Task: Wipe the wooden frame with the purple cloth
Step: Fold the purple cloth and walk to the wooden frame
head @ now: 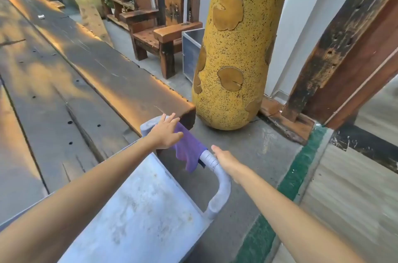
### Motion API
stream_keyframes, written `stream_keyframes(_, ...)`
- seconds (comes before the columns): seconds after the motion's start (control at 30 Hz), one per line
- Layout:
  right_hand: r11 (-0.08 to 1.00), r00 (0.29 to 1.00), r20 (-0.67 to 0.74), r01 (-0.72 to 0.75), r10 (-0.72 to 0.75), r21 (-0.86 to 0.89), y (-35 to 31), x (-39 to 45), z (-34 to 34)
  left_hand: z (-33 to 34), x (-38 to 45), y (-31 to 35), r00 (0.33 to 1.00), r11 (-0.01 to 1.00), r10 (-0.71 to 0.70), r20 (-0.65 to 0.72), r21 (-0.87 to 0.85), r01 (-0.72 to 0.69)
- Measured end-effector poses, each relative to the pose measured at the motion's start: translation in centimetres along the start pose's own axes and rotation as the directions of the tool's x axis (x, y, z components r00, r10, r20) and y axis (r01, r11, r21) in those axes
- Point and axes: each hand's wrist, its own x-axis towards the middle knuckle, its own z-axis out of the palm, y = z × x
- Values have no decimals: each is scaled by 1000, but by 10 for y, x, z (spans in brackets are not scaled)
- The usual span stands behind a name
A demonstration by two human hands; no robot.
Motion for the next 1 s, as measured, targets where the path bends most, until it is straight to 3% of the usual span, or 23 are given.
stream_keyframes(0.2, 993, 998, 57, -23, 16, 114, -21, 42, 11, 1, 41, -22, 999, 998, -35, 38, 57, 33)
stream_keyframes(0.33, 956, 993, 71, 66, -90, 284, -27, 53, 14, -2, 61, -30, 997, 993, -52, 54, 112, 46)
stream_keyframes(0.47, 792, 990, 22, 96, -137, 603, -36, 50, 11, 1, 75, -19, 989, 986, -101, 106, 141, 85)
stream_keyframes(0.57, 675, 975, 48, 115, -219, 729, -44, 47, 1, -2, 81, 0, 980, 989, -96, 173, 129, 75)
stream_keyframes(0.7, 536, 941, 23, 173, -338, 826, -53, 45, -24, -7, 82, 25, 962, 966, -86, 257, -214, 144)
stream_keyframes(0.77, 523, 929, 27, 183, -369, 833, -55, 47, -46, -8, 89, 42, 950, 920, -87, 300, -342, 192)
stream_keyframes(0.9, 517, 891, 54, 212, -452, 830, -59, 53, -97, -8, 106, 71, 828, 683, 35, 560, -618, 389)
stream_keyframes(1.0, 563, 867, 65, 263, -494, 783, -65, 61, -134, -7, 124, 95, 801, 541, 94, 592, -706, 457)
